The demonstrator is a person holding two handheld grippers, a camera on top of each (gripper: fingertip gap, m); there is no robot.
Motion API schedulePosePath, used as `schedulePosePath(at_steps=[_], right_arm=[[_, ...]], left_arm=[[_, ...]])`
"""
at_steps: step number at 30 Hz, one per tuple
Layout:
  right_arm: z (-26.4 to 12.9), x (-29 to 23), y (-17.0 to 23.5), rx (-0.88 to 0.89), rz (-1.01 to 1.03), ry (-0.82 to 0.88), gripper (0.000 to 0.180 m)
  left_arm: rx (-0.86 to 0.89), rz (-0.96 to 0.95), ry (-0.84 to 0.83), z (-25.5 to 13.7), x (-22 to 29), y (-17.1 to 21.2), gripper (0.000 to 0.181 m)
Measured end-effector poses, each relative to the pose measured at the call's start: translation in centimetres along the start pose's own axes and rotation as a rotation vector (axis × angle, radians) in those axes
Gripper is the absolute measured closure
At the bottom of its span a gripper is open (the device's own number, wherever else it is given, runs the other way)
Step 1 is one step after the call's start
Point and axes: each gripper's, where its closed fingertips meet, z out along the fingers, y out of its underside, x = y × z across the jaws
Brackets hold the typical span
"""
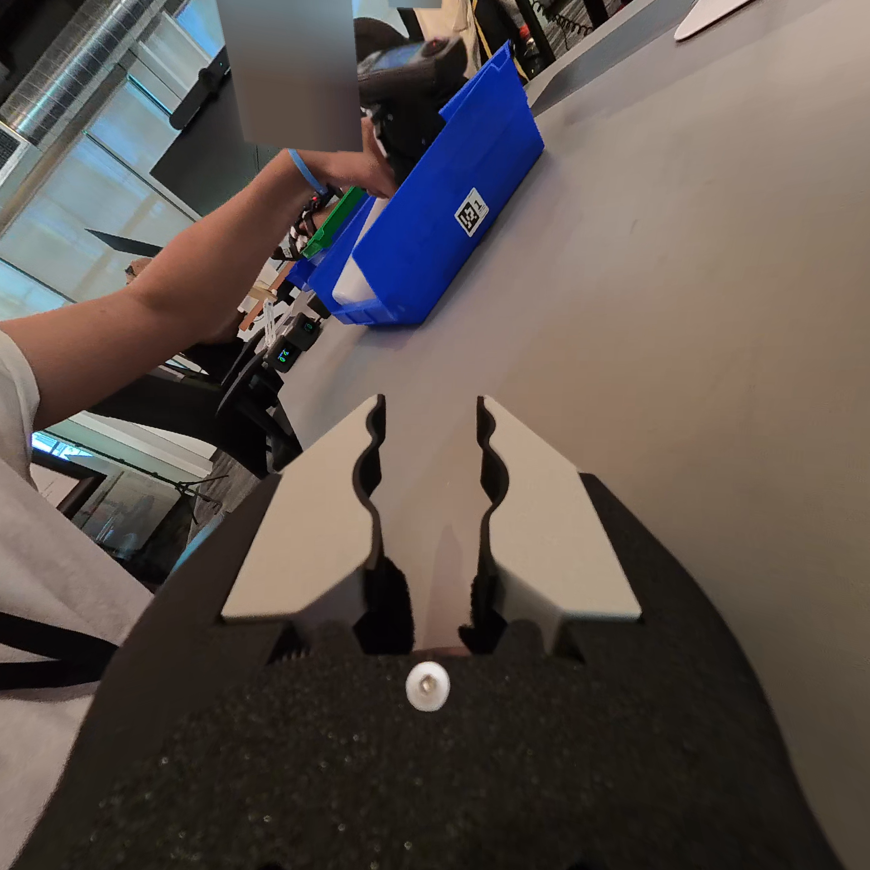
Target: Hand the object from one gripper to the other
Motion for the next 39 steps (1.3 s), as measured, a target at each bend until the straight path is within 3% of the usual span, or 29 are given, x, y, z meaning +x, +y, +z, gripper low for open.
schedulePosePath(at_steps=[7, 13, 20, 24, 30, 35, 39], right_arm=[[-0.6, 0.0, -0.3, 0.02, 0.001, 0.008, 0.142], [-0.5, -0.3, 0.0, 0.01, -0.027, 0.006, 0.141], [1.3, -1.6, 0.7, -0.052, -0.121, -0.025, 0.142], [3.2, -1.8, 0.2, -0.083, -0.199, -0.048, 0.142], [6.9, -4.6, -3.5, -0.163, -0.094, -0.357, 0.142], [7.0, -7.8, -5.5, -0.335, 0.383, -0.795, 0.141], [7.0, -7.9, -2.6, -0.443, 0.448, -0.774, 0.141]], left_arm=[[0.023, 0.016, -0.083, -0.7, 0.0, 0.2, 0.167], [0.264, 0.029, -0.306, -6.6, 1.2, -0.3, 0.167], [0.539, 0.122, -0.621, -13.4, 7.6, -1.4, 0.167], [0.663, 0.177, -0.732, -15.9, 12.8, -4.4, 0.167], [0.954, 0.168, -0.706, -17.0, 21.1, -11.0, 0.167], [1.1, 0.248, -0.775, -15.4, 25.7, -14.3, 0.167], [1.085, 0.33, -0.849, -14.0, 27.0, -14.9, 0.167]])
